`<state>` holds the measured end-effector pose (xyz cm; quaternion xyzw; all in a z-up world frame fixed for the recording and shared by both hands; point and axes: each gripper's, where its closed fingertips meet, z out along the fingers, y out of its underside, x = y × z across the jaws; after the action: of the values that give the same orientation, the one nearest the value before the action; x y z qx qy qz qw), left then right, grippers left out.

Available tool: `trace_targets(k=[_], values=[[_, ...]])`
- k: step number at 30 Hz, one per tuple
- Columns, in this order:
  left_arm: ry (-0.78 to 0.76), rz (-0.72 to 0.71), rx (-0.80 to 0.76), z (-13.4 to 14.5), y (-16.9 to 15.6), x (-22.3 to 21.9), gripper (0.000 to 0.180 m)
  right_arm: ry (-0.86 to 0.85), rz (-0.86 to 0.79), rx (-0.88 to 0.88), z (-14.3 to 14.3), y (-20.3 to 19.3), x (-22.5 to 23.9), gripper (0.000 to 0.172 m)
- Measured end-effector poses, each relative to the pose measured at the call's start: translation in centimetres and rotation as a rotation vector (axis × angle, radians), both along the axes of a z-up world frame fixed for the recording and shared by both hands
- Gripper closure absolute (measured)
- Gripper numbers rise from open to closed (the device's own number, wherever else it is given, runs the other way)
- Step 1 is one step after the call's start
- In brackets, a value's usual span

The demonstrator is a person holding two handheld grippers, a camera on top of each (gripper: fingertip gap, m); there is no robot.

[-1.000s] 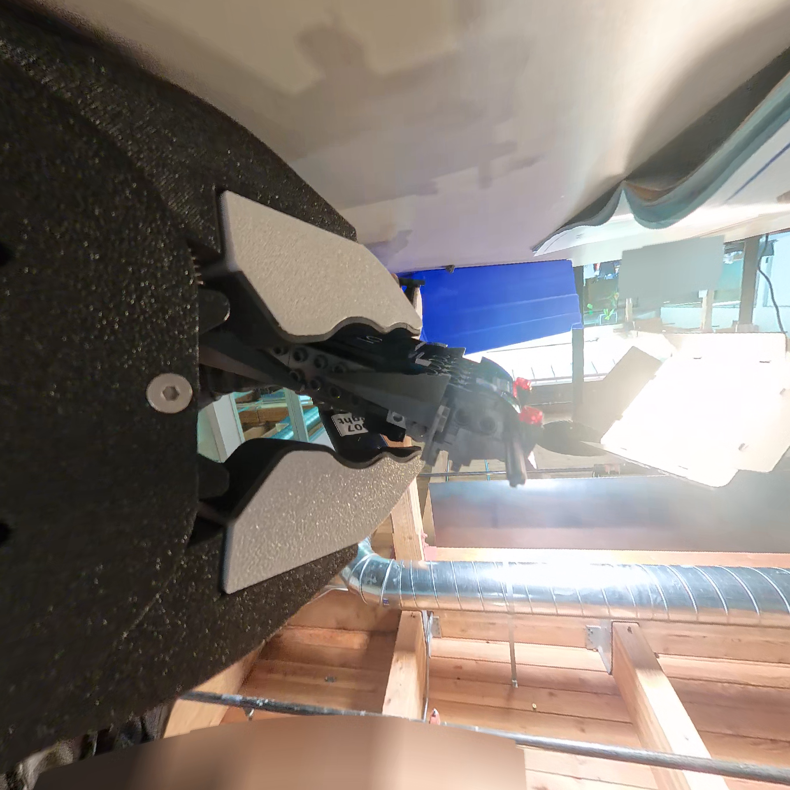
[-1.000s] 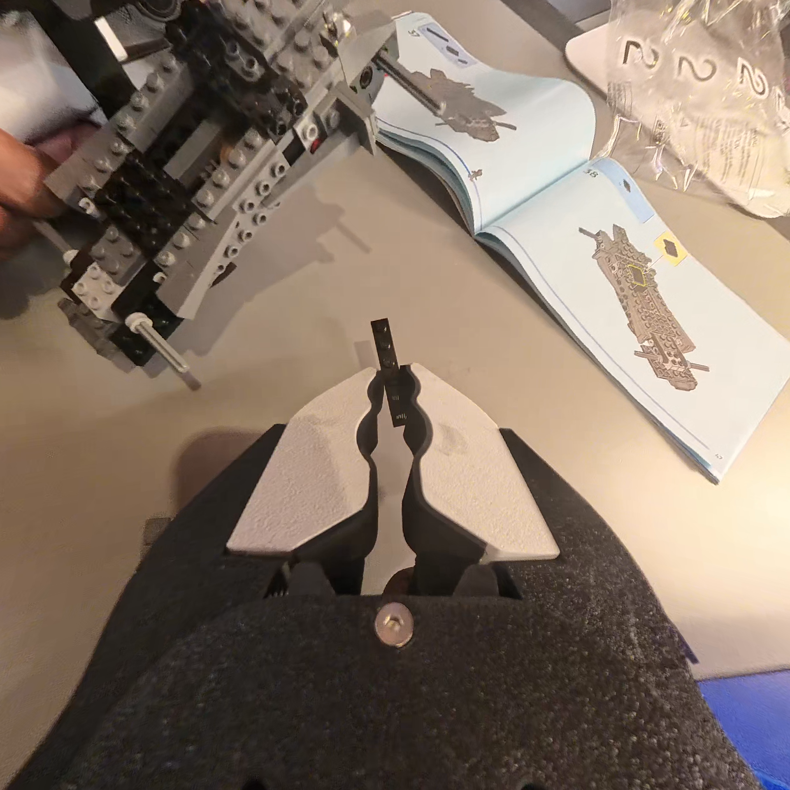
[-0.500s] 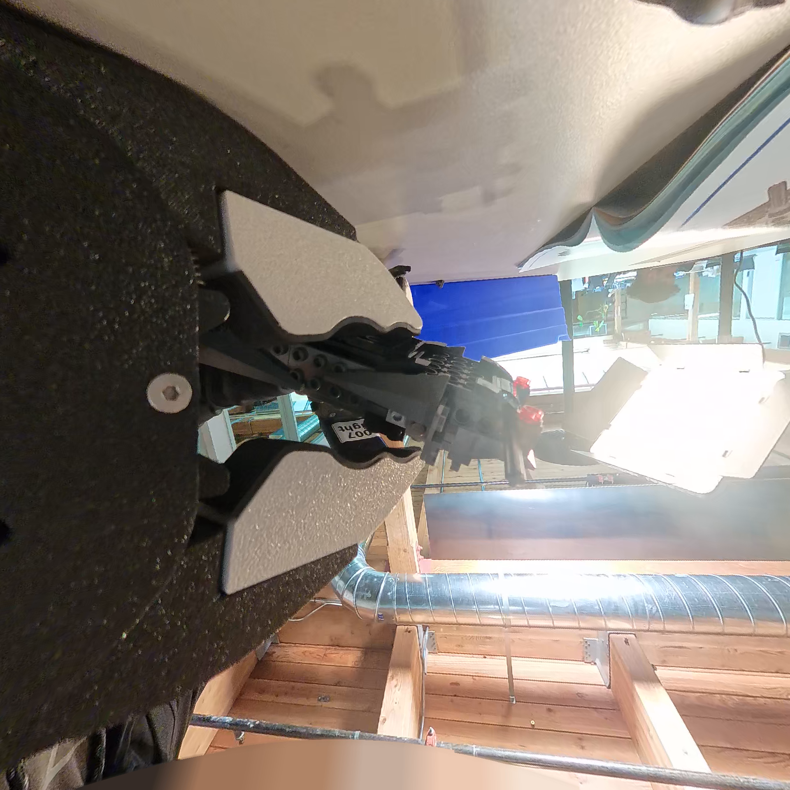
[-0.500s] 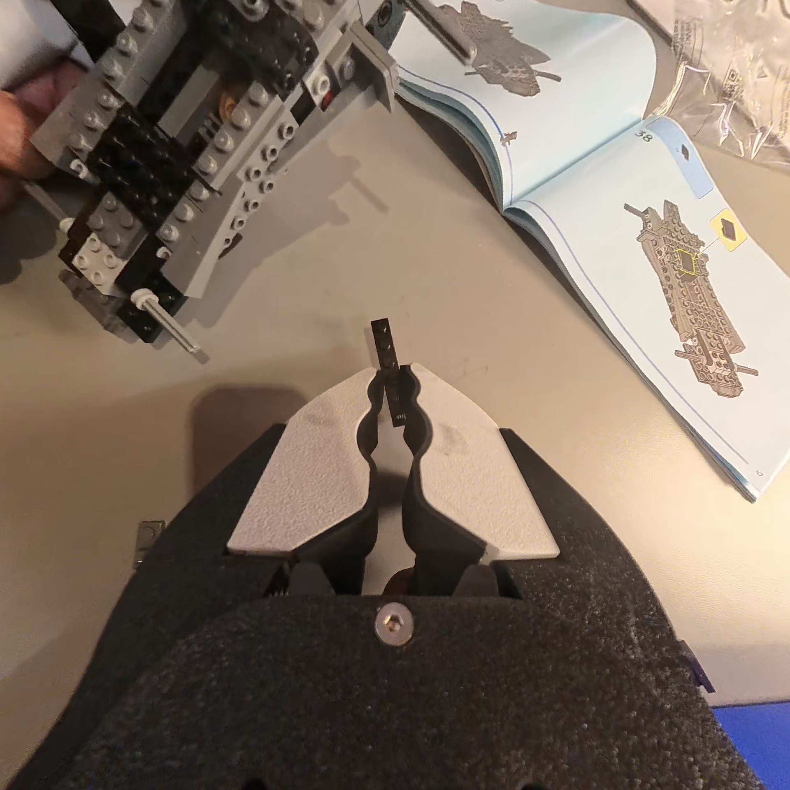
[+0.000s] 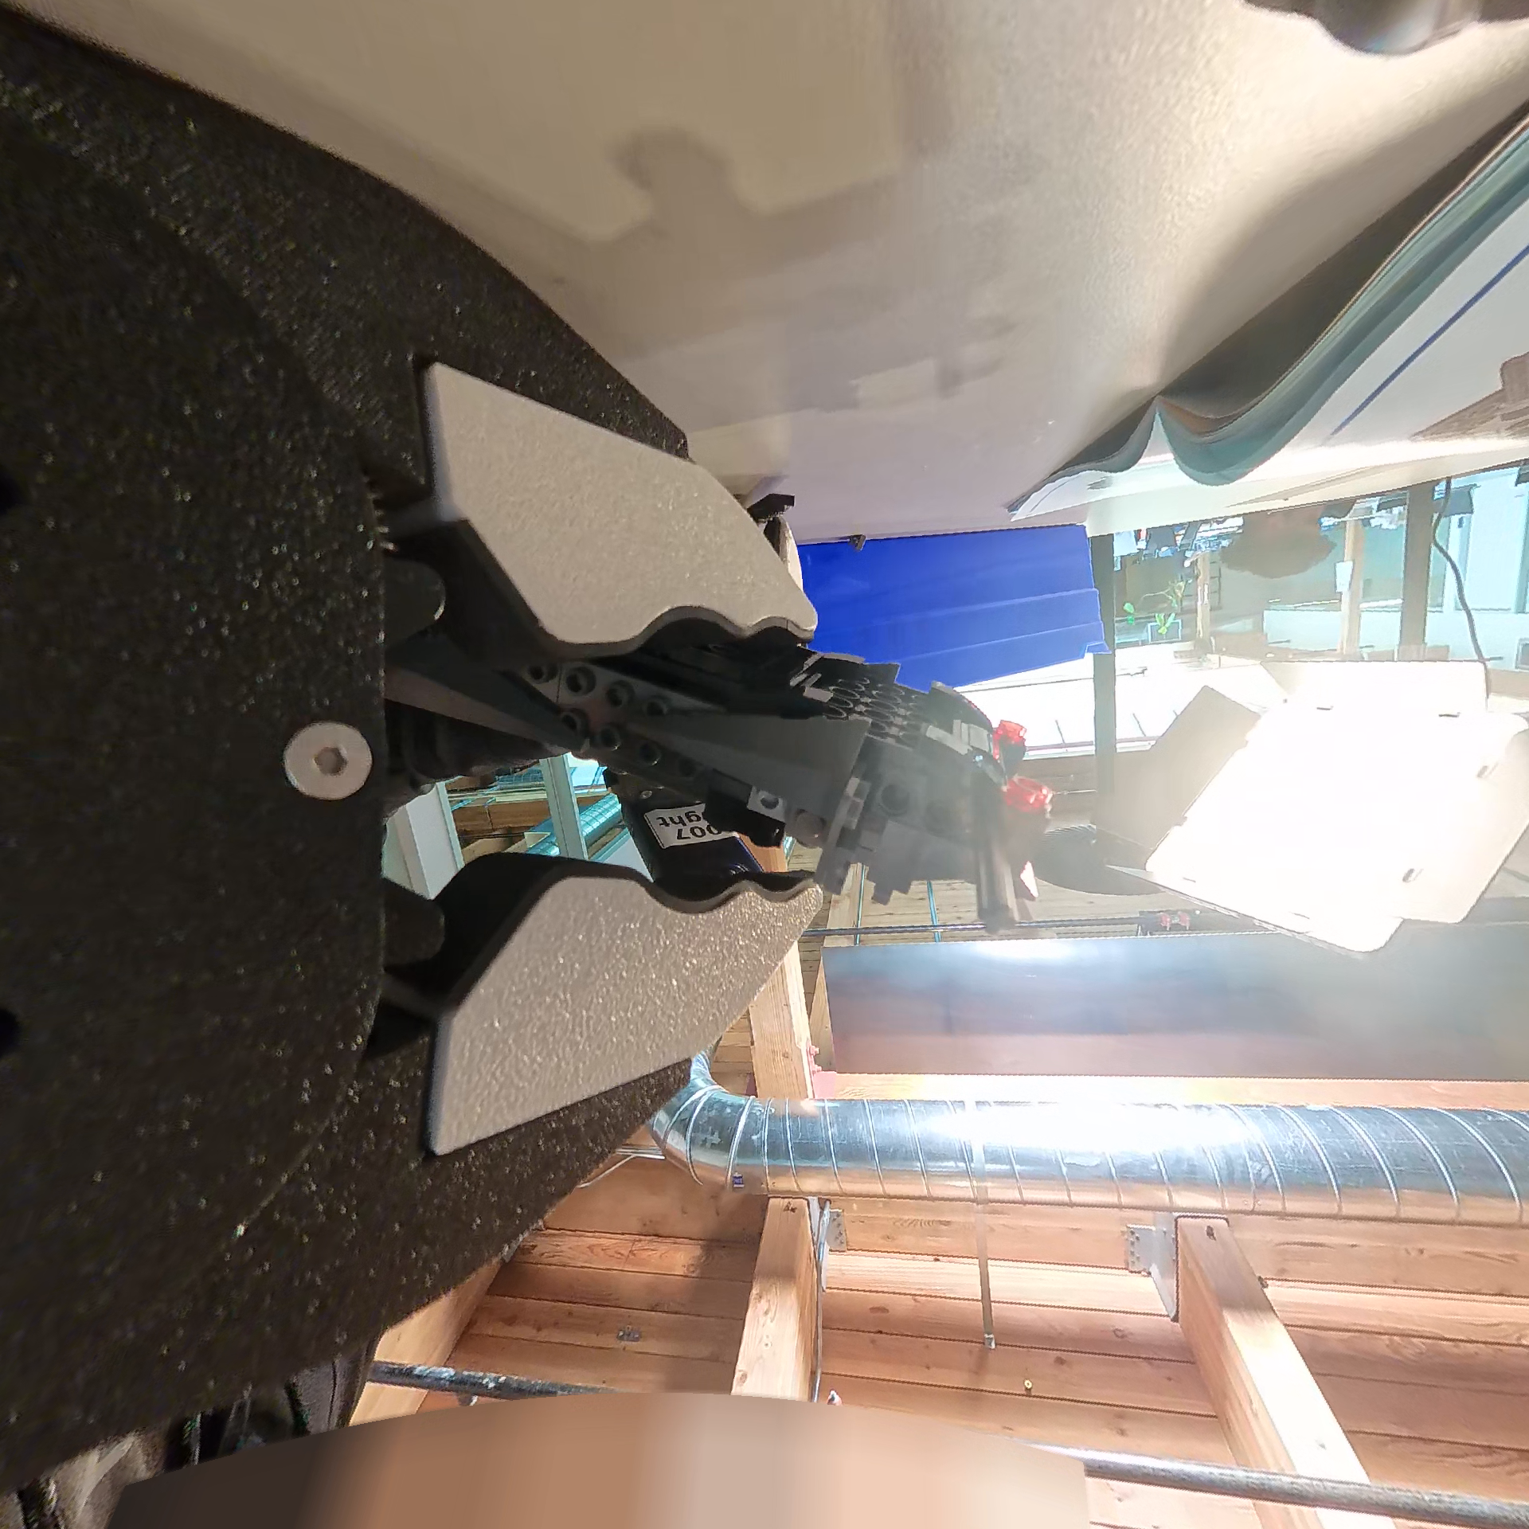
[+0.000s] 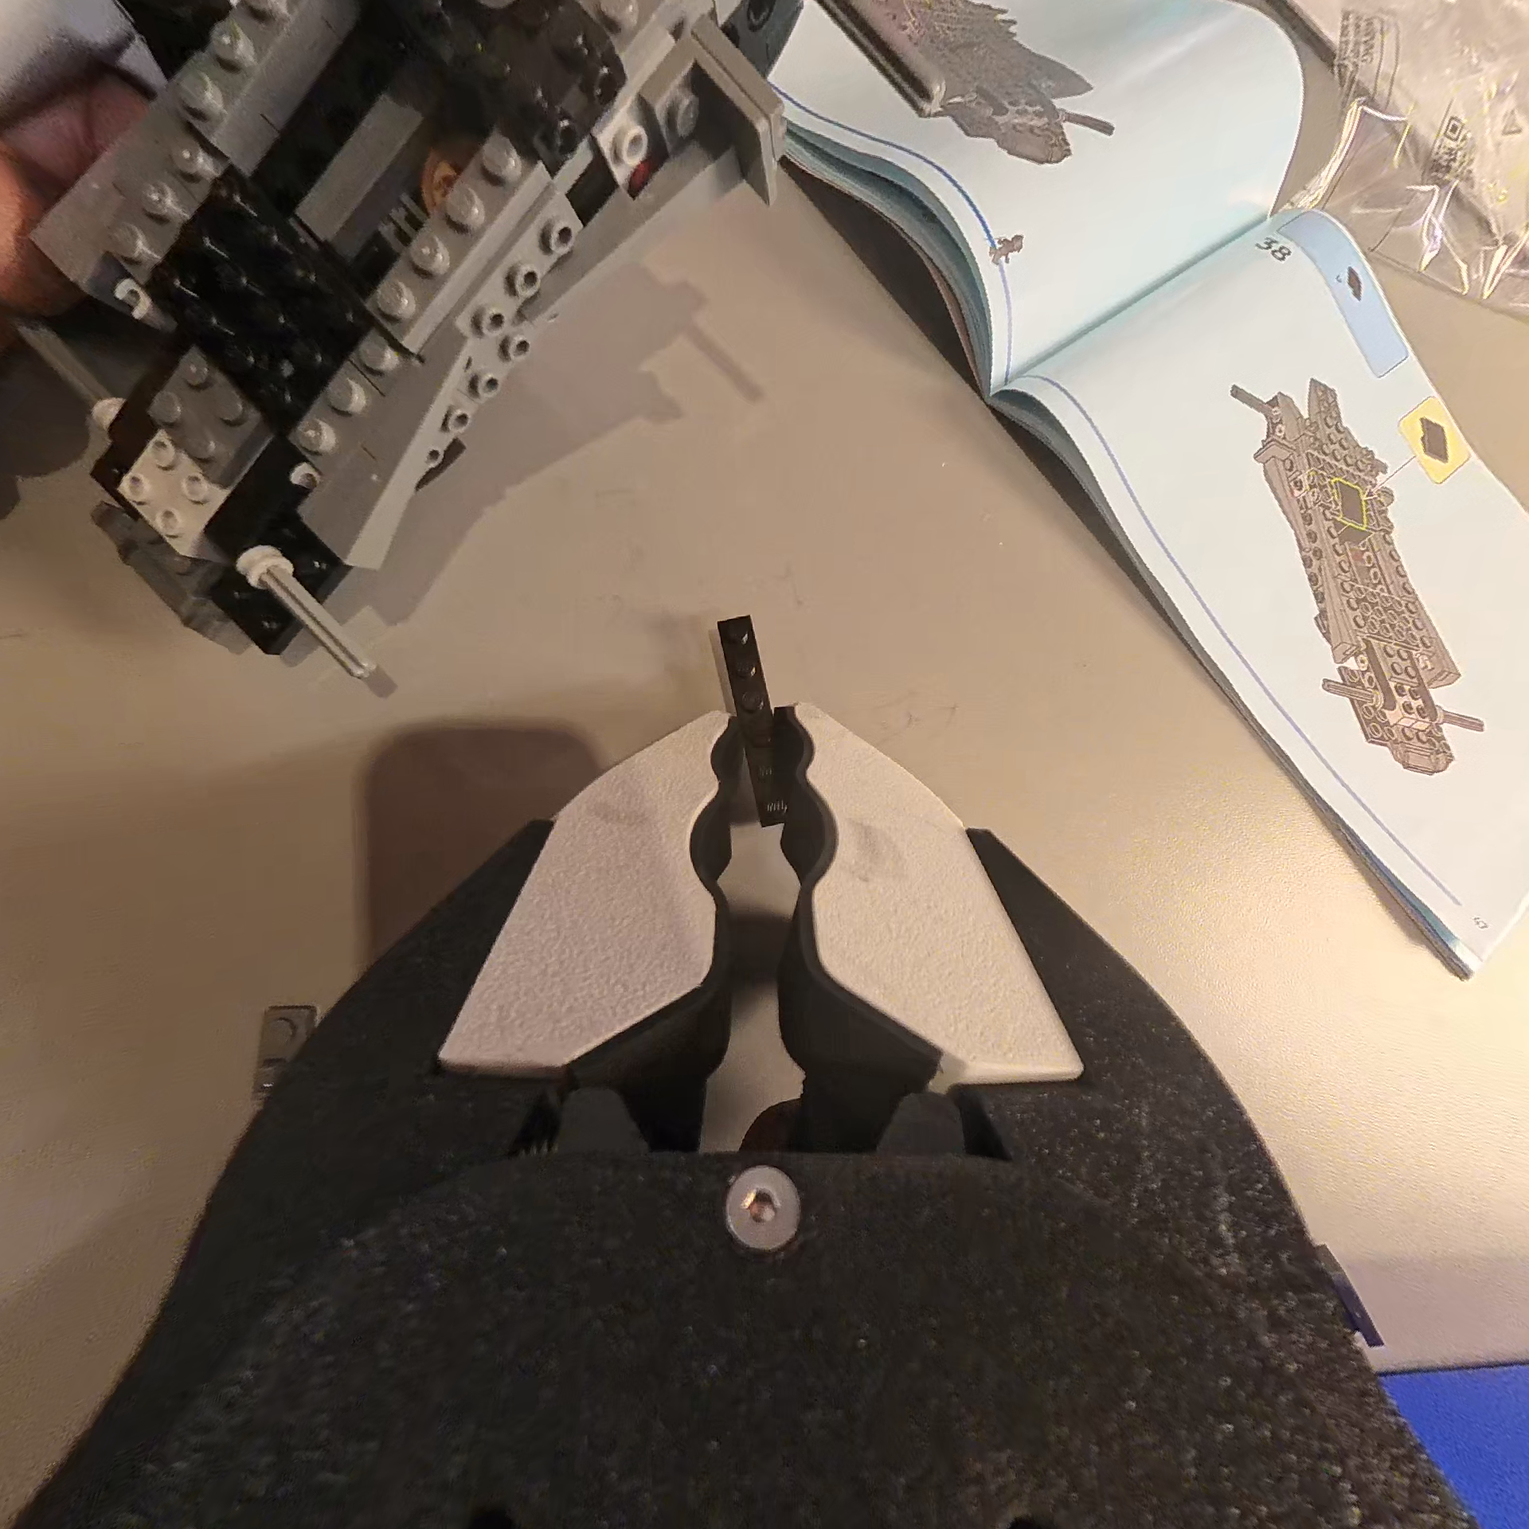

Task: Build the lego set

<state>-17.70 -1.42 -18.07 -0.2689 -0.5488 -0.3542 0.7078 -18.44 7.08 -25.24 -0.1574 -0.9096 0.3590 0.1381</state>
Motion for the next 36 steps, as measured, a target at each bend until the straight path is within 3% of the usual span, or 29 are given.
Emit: trace_targets(k=[25, 32, 36], values=[[0.019, 0.002, -0.024, 0.0, 0.3, -0.3, 0.128, -0.050, 0.000, -0.021, 0.0, 0.0, -0.1, 0.165], [0.054, 0.006, 0.051, 0.8, 0.1, -1.2, 0.129, -0.103, 0.014, -0.056, 0.1, -0.1, 0.0, 0.165], [0.060, 0.037, -0.003, 0.6, 0.6, -1.5, 0.129, -0.112, 0.013, -0.061, 0.2, -0.1, 0.0, 0.165]])
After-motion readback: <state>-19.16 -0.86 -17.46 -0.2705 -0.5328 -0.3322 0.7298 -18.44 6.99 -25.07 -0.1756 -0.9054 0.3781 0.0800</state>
